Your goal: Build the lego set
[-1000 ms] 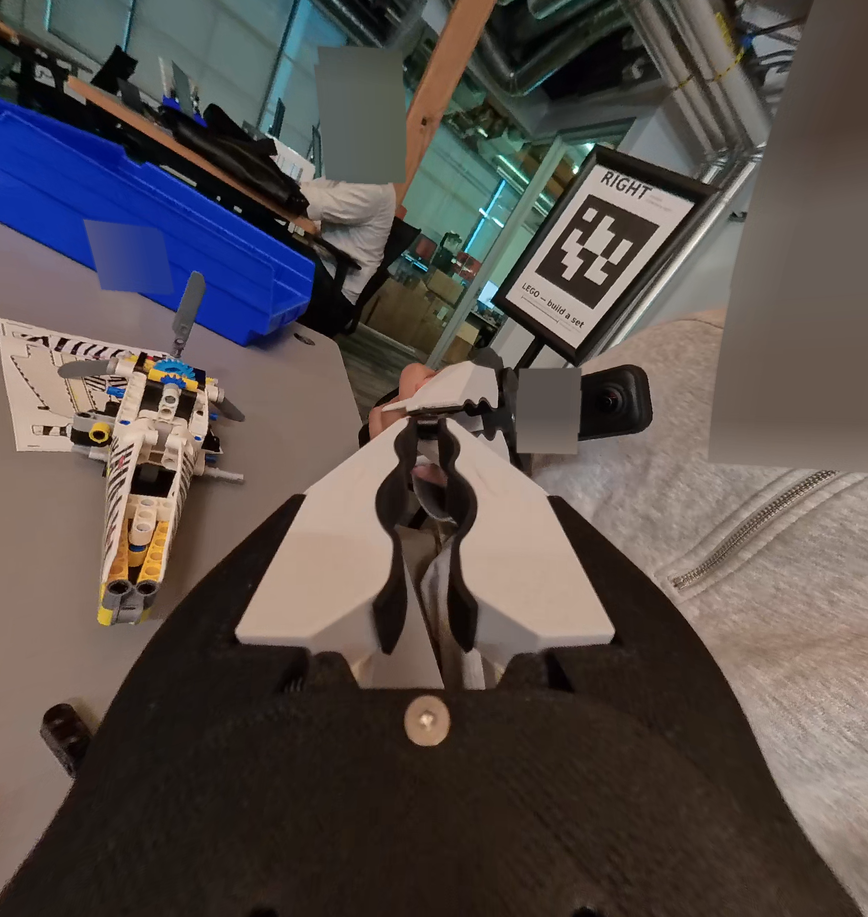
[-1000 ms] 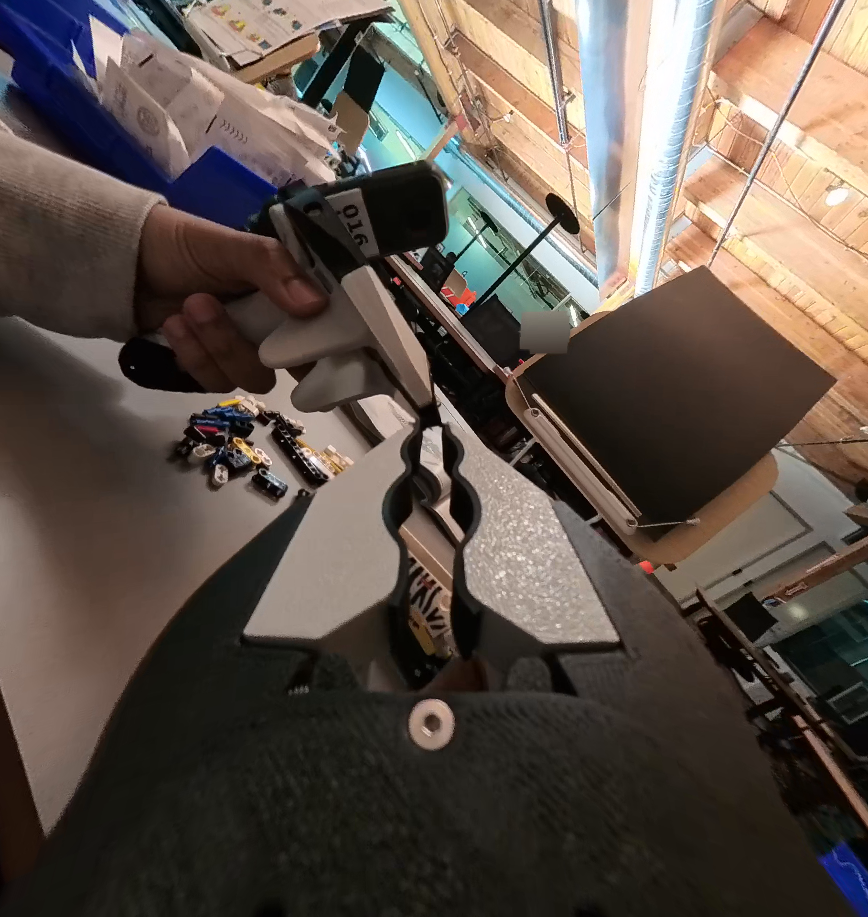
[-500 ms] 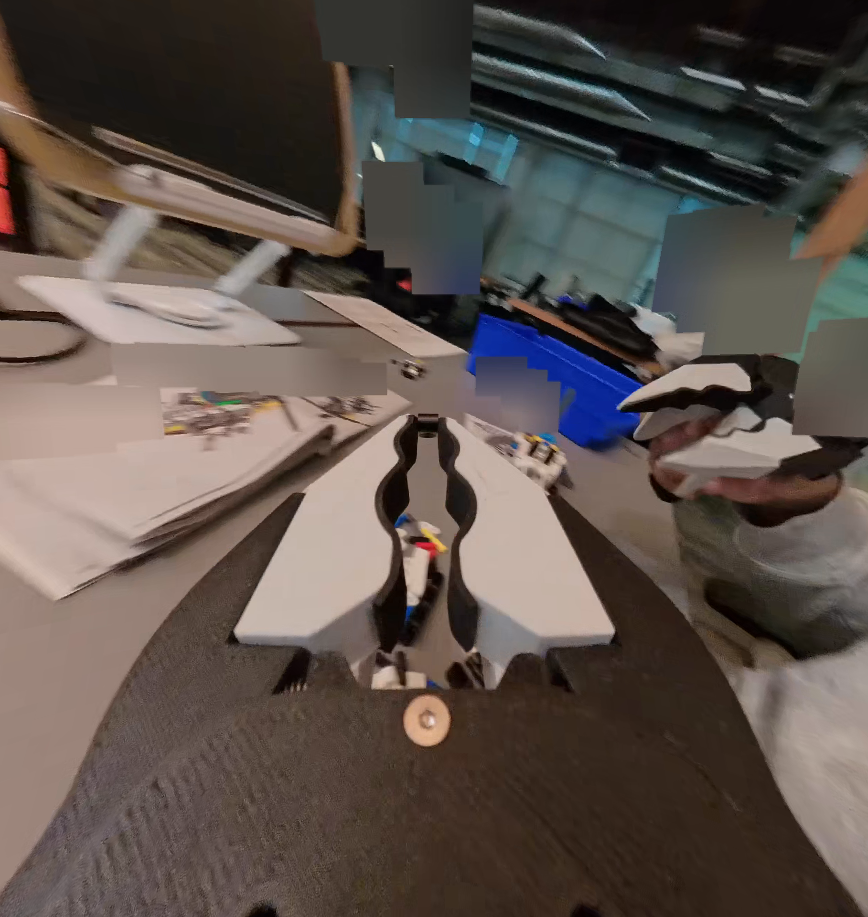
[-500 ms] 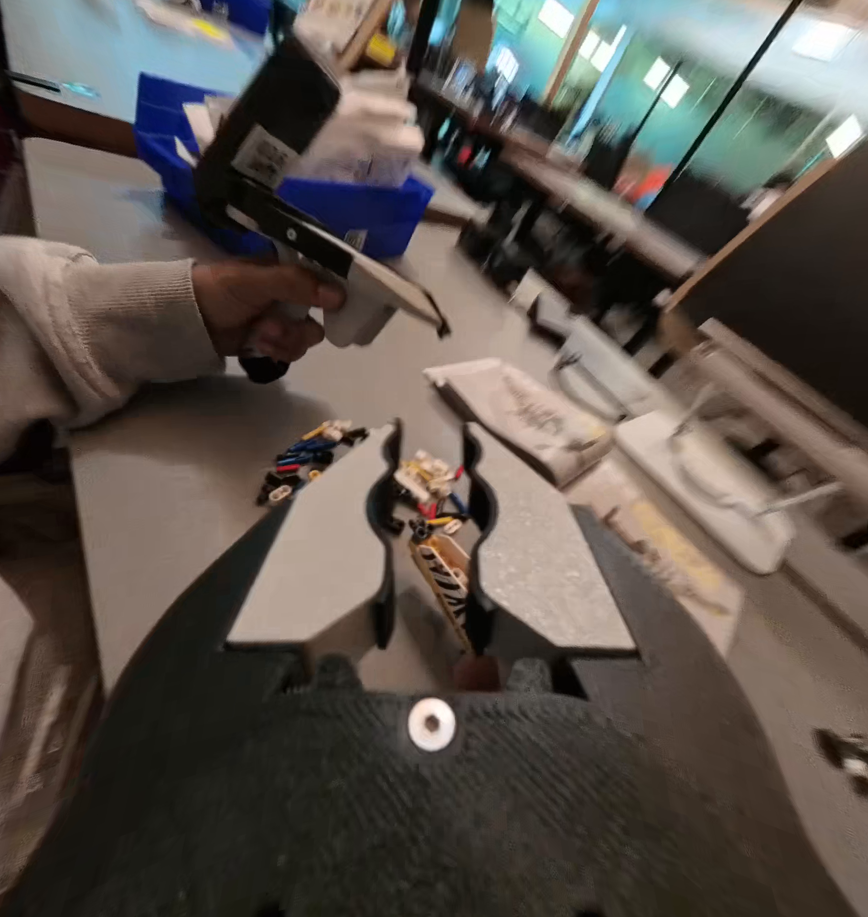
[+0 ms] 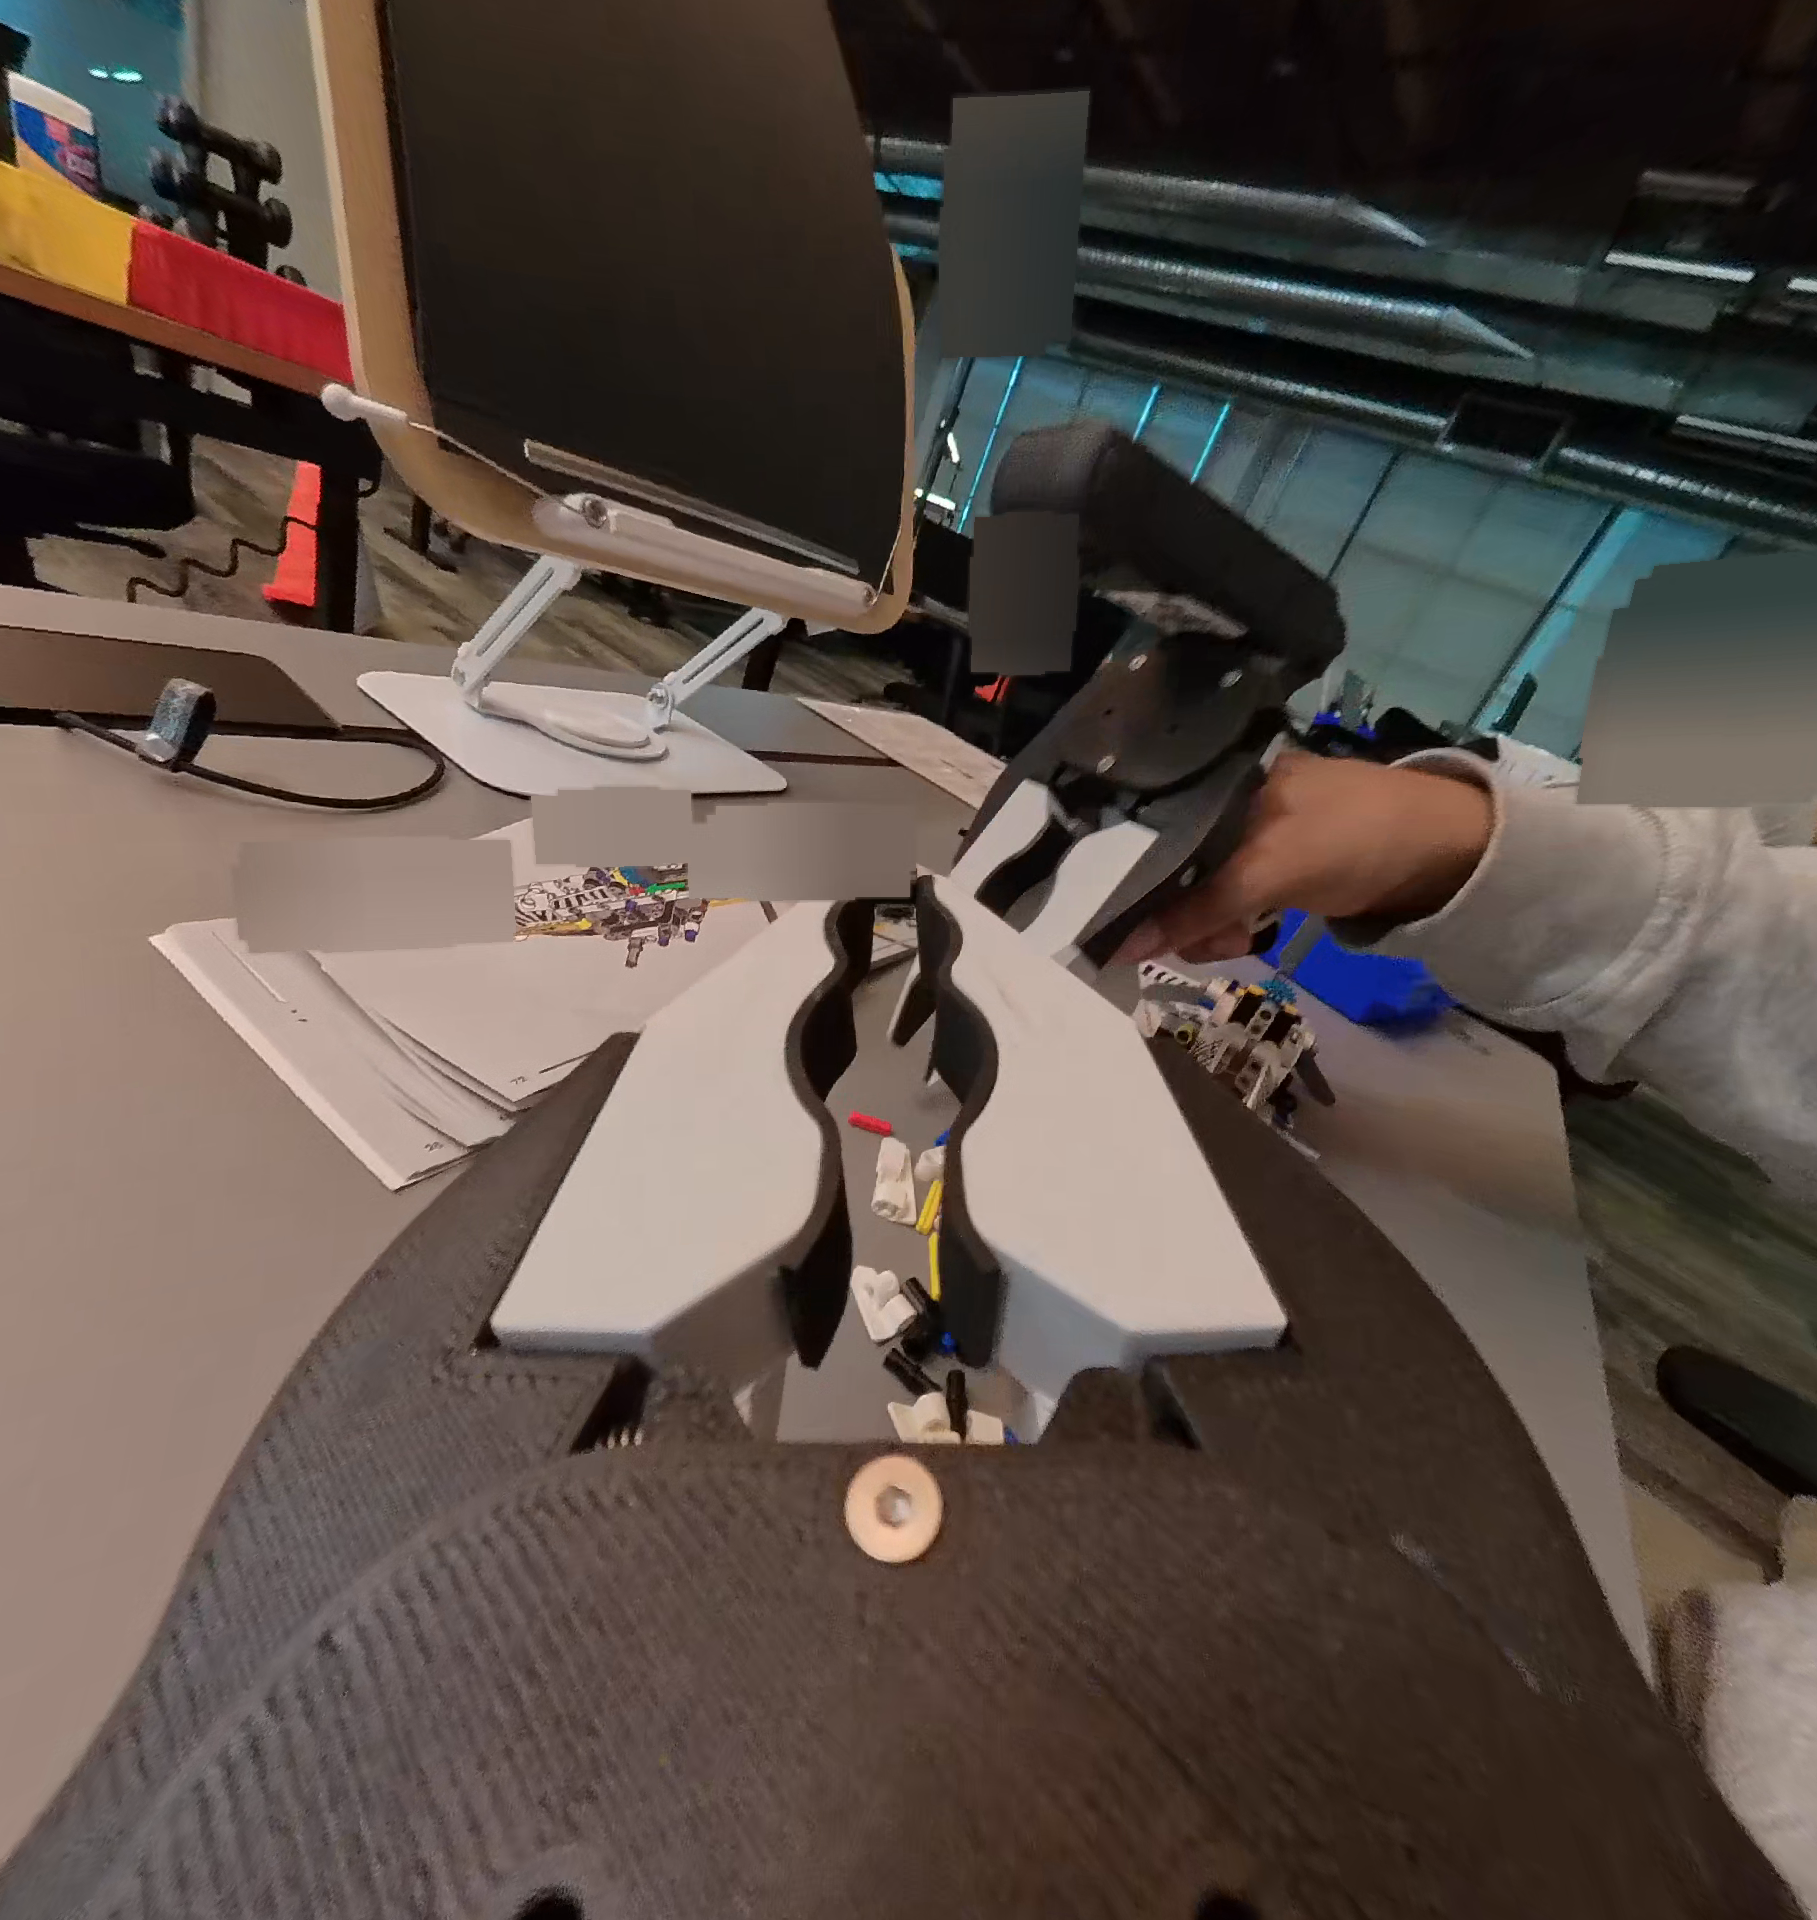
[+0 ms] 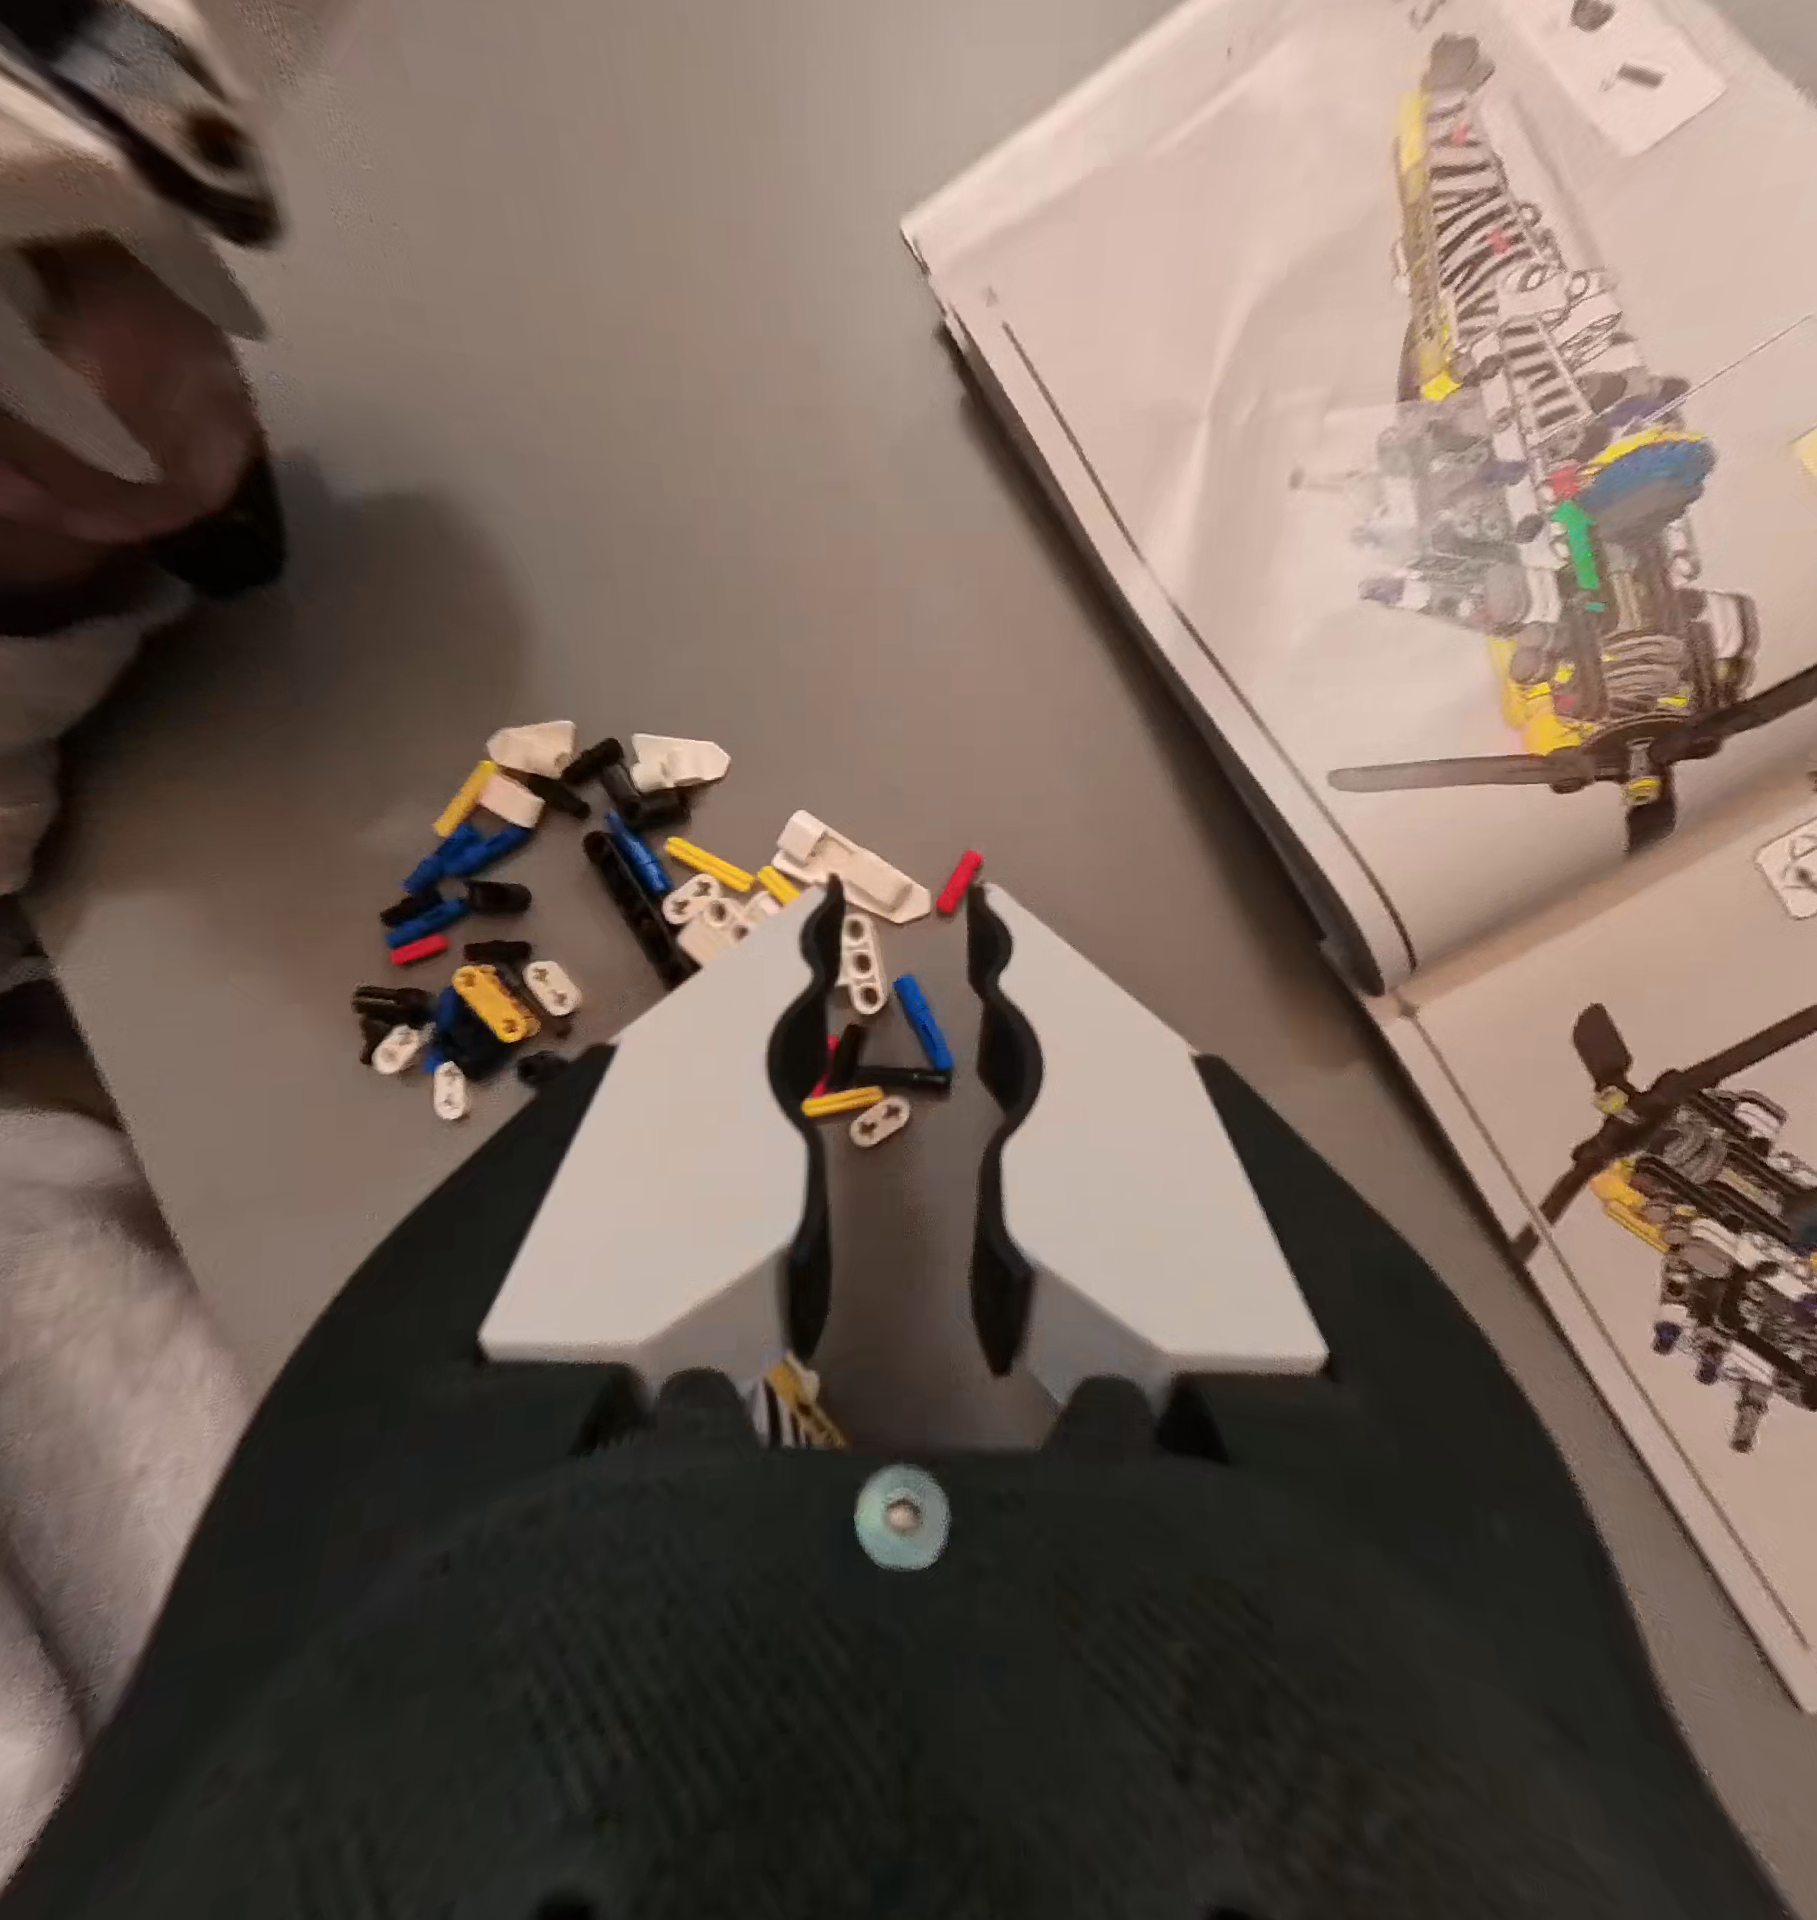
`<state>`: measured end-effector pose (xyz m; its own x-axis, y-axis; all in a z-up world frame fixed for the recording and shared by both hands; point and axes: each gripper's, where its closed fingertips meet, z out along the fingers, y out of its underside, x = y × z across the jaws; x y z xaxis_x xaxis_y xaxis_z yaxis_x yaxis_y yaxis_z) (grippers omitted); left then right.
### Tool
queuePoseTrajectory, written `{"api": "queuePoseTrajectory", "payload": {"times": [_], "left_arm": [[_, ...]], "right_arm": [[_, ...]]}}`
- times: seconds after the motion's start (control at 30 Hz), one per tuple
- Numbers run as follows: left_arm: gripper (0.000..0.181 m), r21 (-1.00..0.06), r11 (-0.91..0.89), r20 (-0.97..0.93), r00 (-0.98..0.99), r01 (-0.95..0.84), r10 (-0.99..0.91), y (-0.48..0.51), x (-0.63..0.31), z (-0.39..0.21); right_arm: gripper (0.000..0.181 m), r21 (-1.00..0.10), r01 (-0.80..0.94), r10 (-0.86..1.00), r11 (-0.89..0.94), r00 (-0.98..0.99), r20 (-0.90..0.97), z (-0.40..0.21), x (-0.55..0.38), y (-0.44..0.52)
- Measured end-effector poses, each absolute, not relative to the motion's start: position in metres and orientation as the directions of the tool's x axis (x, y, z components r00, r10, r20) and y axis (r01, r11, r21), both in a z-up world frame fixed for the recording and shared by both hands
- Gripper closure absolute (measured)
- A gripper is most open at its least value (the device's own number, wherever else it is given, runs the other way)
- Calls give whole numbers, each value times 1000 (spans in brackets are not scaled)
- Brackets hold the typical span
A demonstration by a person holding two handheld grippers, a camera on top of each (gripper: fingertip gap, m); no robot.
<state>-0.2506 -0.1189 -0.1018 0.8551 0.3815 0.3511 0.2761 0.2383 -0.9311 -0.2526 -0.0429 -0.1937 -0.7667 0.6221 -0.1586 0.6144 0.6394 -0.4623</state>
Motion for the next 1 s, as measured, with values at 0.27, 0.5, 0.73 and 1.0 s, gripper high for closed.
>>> {"api": "queuePoseTrajectory", "payload": {"times": [0.27, 0.5, 0.73, 1.0], "left_arm": [[176, -923, 310, 341, 860, 229, 380, -128, -250, -87], [176, -929, 299, 328, 861, 219, 388, -126, -250, -87], [176, -924, 298, 343, 861, 239, 375, -125, -250, -90], [176, -899, 335, 396, 853, 283, 340, -126, -252, -90]], "right_arm": [[162, -388, 662, 679, 641, -725, -114, -216, -267, -40], [181, -321, 697, 695, 642, -705, -142, -228, -267, -34], [181, -413, 670, 668, 617, -723, -176, -214, -265, -38], [169, -386, 458, 500, 801, -866, 11, -210, -273, -14]]}}
